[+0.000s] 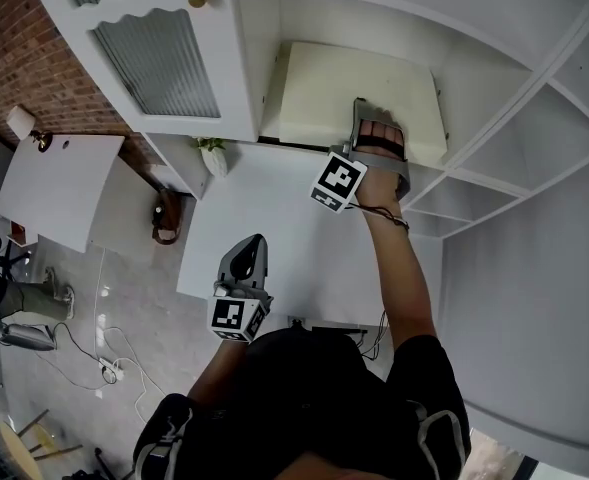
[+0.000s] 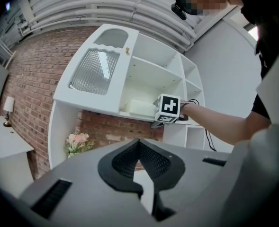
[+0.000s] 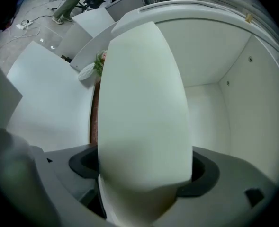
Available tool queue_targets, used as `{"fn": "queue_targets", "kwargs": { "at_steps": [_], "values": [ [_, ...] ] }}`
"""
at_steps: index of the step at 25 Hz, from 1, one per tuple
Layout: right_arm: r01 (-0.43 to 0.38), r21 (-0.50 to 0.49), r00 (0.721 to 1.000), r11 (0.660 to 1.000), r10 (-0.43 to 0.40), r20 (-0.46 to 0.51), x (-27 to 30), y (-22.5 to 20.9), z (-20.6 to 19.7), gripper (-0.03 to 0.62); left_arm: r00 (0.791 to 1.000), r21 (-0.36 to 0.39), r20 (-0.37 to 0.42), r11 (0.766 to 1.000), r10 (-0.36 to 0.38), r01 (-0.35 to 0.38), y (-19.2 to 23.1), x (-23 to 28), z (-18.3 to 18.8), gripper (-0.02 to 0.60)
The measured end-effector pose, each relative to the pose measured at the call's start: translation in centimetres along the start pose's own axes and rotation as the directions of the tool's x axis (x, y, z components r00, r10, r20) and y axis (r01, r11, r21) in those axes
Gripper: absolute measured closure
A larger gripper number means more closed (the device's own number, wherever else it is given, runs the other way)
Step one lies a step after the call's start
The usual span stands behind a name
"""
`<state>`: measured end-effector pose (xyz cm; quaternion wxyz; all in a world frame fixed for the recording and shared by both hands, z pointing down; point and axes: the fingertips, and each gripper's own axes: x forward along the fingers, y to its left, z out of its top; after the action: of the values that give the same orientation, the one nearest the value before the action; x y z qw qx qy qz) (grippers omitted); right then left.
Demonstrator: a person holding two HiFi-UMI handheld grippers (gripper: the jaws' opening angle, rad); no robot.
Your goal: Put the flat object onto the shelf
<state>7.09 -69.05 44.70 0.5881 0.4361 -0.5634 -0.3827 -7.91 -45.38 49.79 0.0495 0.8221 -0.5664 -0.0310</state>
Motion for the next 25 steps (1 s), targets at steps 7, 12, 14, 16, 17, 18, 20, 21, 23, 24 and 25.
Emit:
{"fn": "queue_targets", "kwargs": {
  "at_steps": [7,12,14,16,17,18,20,21,23,24,25],
  "values": [
    [0.031,0.012,0.997,0.999,-0.032,0.077,0.1,-0.5,0.6,0.152,1.000,0.001,0.006,1.000,0.003,-0.003,0.1,-1.3,0.4,0.572],
    [0.063,0.069,0.979,0.996,-0.075,0.191,-3.6,-0.8,1.7,0.149,1.000,-0.011,0.006,1.000,0.005,-0.005,0.2,-2.8,0.3,0.572],
    [0.089,0.082,0.970,0.993,-0.105,0.218,-5.8,-0.7,2.1,0.150,1.000,-0.010,0.011,1.000,-0.002,0.002,0.1,-3.5,0.5,0.572],
    [0.103,0.102,0.965,0.990,-0.124,0.231,-8.0,-0.6,2.1,0.151,1.000,-0.008,0.020,1.000,-0.011,0.011,-0.2,-4.5,0.8,0.572],
    [0.104,0.127,0.961,0.987,-0.132,0.242,-9.4,-0.5,1.9,0.151,1.000,-0.010,0.024,1.000,-0.015,0.015,-0.4,-5.1,0.9,0.572],
    [0.099,0.166,0.955,0.981,-0.140,0.261,-11.0,-0.3,1.8,0.152,0.999,-0.015,0.025,1.000,-0.020,0.020,-0.6,-5.9,0.9,0.572],
    [0.067,0.287,0.934,0.956,-0.161,0.318,-14.7,0.2,1.6,0.155,0.999,-0.027,0.019,0.999,-0.033,0.033,-1.1,-7.6,0.8,0.572],
    [0.037,0.361,0.920,0.932,-0.173,0.351,-16.5,0.6,1.6,0.158,0.999,-0.029,0.019,0.999,-0.040,0.040,-1.3,-8.4,0.8,0.572],
    [-0.046,0.515,0.891,0.856,-0.198,0.409,-20.0,1.8,1.5,0.196,0.998,-0.029,0.028,0.998,-0.052,0.053,-1.5,-10.0,0.7,0.572],
    [-0.098,0.587,0.878,0.804,-0.208,0.431,-21.6,2.6,1.4,0.260,0.998,-0.033,0.029,0.998,-0.058,0.059,-1.5,-11.0,0.6,0.572],
    [-0.158,0.650,0.867,0.743,-0.210,0.451,-23.1,3.6,1.3,0.320,0.998,-0.038,0.028,0.997,-0.064,0.065,-1.6,-12.0,0.4,0.572]
  ]
}}
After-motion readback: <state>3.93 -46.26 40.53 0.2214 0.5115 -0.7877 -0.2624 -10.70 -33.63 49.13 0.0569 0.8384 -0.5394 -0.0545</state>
